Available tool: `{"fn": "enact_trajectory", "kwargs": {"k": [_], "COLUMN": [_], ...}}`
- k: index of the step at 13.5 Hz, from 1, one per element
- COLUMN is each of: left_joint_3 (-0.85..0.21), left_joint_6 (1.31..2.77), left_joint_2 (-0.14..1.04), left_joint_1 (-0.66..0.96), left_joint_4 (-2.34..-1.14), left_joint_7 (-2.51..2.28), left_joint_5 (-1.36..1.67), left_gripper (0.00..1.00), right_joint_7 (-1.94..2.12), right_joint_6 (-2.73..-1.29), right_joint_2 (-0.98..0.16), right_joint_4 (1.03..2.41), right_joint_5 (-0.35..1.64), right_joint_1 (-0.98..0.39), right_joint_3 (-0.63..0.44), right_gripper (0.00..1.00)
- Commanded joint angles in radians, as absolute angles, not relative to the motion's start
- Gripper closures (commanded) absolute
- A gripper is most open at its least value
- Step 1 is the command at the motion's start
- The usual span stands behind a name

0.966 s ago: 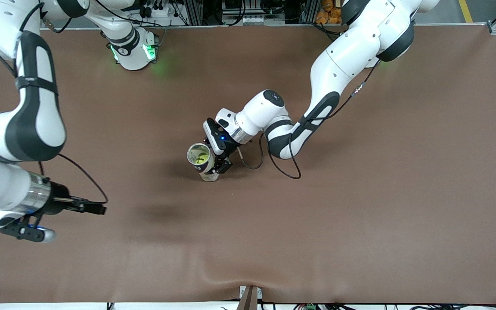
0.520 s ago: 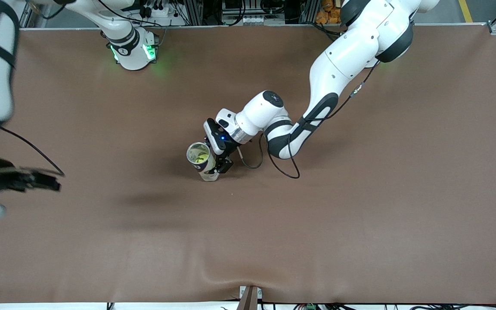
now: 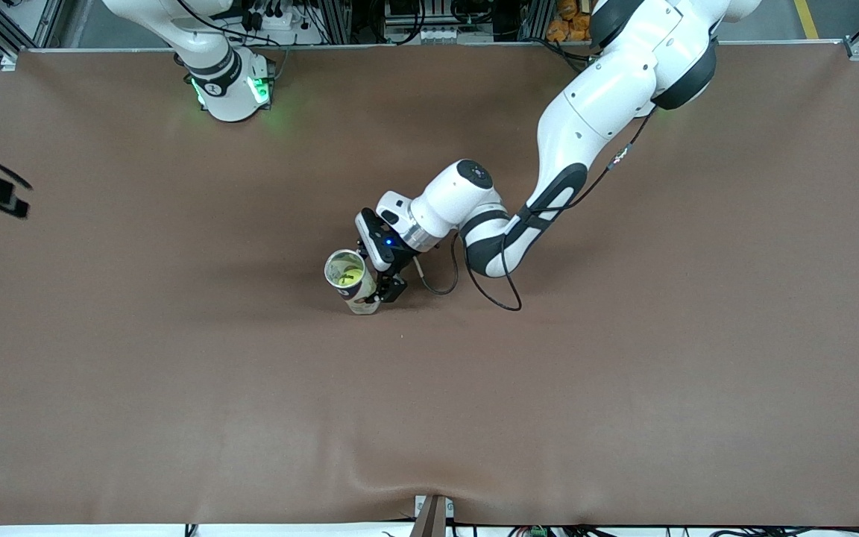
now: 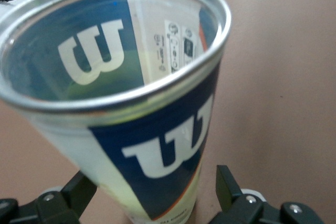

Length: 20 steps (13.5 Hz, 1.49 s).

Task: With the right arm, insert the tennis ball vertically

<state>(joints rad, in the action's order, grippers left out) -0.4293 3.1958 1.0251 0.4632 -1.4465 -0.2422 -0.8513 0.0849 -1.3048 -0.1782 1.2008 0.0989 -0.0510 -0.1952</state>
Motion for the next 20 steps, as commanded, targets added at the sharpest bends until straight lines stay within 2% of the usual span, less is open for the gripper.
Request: {"fn": "enact_trajectory", "kwargs": {"k": [1, 3, 4, 9, 12, 20], "left_joint_3": [-0.426, -0.426, -0.426, -0.425, -0.425, -0.425], "left_joint_6": [3.209, 3.208, 3.208, 3.208, 3.208, 3.206], "left_joint_2": [1.011, 1.011, 1.008, 0.994, 0.991, 0.989], "left_joint_1": [0.443, 0.437, 0.424, 0.404, 0.393, 0.359], "left_joint_4": [-1.483, -1.497, -1.517, -1.575, -1.595, -1.640], "left_joint_7": [-0.259, -0.259, -0.259, -0.259, -0.259, -0.256], "left_joint_5": [-0.842, -0.842, -0.842, -0.854, -0.856, -0.857], "left_gripper": [0.00, 0.00, 0.00, 0.00, 0.00, 0.00], "right_joint_7": [0.091, -0.009, -0.011, 0.043, 0.074, 0.075], "right_joint_6": [-1.371, -1.374, -1.370, -1.359, -1.353, -1.356], "right_joint_2": [-0.002, 0.031, 0.031, -0.037, -0.032, -0.037], "right_joint_4": [1.451, 1.495, 1.508, 1.362, 1.362, 1.338], "right_joint_5": [0.055, -0.003, -0.018, -0.101, -0.048, -0.060], "right_joint_1": [-0.028, 0.009, 0.012, 0.002, 0.011, 0.002], "right_joint_3": [-0.160, -0.043, -0.019, -0.017, -0.037, -0.035], "right_gripper": [0.00, 0.00, 0.00, 0.00, 0.00, 0.00]}}
